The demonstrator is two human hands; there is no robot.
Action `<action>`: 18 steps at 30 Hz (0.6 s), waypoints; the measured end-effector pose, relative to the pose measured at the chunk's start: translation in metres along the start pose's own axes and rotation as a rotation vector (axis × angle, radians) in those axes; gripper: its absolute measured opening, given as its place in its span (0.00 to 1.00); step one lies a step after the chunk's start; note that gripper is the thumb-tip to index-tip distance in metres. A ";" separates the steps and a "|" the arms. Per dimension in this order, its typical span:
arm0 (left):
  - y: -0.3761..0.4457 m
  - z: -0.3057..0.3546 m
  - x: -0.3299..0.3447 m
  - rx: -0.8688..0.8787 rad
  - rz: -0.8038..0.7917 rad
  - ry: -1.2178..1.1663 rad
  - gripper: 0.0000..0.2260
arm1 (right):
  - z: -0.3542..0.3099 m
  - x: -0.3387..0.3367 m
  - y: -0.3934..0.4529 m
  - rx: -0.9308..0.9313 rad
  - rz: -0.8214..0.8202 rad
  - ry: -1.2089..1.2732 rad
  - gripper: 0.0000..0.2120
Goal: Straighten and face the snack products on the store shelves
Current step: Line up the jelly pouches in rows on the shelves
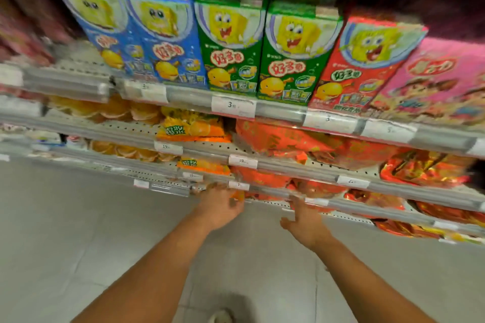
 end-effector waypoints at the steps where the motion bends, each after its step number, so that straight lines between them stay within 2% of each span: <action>1: -0.019 0.009 -0.013 -0.001 -0.043 -0.090 0.29 | 0.000 -0.008 -0.020 0.026 -0.072 0.042 0.36; 3: -0.059 0.019 -0.035 0.008 -0.056 -0.218 0.22 | 0.006 -0.023 -0.063 0.064 -0.089 0.140 0.31; 6: -0.124 0.017 -0.055 -0.047 -0.039 -0.275 0.29 | 0.015 -0.040 -0.134 0.122 -0.126 0.420 0.22; 7: -0.144 0.013 -0.058 -0.075 -0.049 -0.301 0.28 | 0.016 -0.043 -0.155 0.129 -0.130 0.457 0.21; 9: -0.189 0.013 -0.066 -0.106 -0.034 -0.341 0.21 | 0.014 -0.051 -0.193 0.126 -0.097 0.477 0.19; 12: -0.255 0.004 -0.067 -0.117 0.031 -0.377 0.22 | -0.004 -0.060 -0.236 0.068 -0.069 0.450 0.17; 18: -0.348 -0.036 -0.061 -0.193 0.127 -0.461 0.23 | -0.056 -0.078 -0.271 -0.126 -0.148 0.351 0.18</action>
Point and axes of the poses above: each hand's wrist, its own y-axis towards the middle knuckle, its own x-axis out of the palm, z = x × y, the point moved 5 cm from there along y, towards the middle knuckle, and after that the axes turned 8 degrees about -y, right-handed, at the moved point
